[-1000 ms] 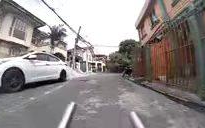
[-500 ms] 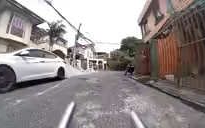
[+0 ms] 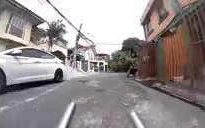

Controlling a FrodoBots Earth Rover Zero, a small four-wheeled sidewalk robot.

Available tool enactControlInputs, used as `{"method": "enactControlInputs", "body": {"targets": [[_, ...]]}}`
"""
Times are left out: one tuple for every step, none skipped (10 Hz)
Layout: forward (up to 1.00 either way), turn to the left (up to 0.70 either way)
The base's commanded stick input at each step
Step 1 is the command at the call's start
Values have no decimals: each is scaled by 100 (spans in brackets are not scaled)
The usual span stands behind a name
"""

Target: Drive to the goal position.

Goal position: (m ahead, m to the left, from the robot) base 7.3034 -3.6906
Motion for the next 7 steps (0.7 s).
{"method": "enactControlInputs", "body": {"targets": [[85,0],[85,0],[85,0],[85,0],[85,0],[85,0],[85,0]]}}
